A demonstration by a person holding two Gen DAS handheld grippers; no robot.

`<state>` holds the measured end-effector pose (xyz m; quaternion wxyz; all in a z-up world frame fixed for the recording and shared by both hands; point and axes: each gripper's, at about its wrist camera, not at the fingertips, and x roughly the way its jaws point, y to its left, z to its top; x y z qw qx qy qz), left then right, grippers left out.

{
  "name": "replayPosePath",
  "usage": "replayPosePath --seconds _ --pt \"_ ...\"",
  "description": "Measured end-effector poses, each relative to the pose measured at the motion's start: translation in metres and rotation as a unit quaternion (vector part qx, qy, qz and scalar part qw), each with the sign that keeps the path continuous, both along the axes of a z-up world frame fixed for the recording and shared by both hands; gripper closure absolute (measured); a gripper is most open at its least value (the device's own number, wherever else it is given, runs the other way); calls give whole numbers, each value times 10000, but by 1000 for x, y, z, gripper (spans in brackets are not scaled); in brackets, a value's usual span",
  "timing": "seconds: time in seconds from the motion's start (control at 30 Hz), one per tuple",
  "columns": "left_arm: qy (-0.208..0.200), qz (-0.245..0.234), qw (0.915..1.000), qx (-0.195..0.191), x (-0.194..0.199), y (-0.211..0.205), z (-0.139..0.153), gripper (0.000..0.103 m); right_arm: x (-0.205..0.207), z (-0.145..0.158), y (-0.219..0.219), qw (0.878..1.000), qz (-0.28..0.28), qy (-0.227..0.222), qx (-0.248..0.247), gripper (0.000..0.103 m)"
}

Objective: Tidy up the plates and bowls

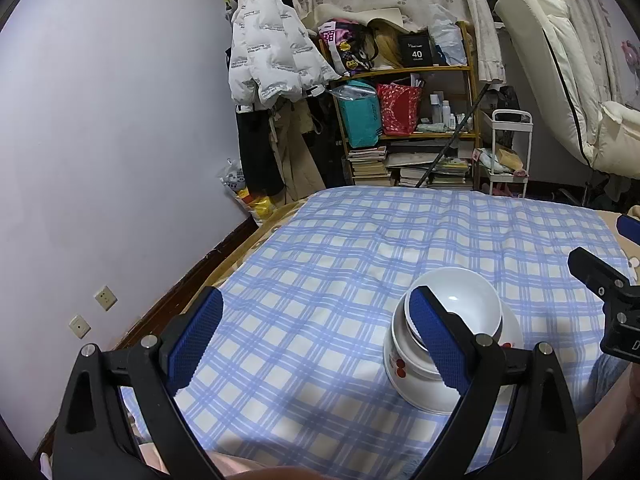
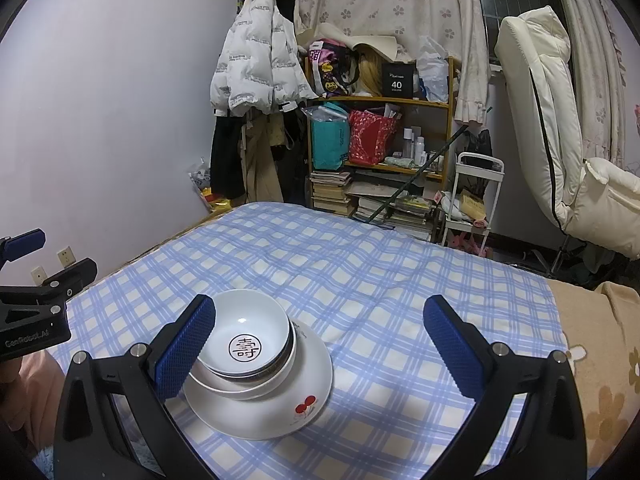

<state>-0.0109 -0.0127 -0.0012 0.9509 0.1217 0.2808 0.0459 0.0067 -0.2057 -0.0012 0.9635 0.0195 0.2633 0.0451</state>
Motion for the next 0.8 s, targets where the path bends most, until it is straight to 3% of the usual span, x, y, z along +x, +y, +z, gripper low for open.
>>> replayPosePath --seconds 0.8 --pt "-29 -15 10000 3 0 1 1 10 1 1 -2 10000 25 6 -11 0"
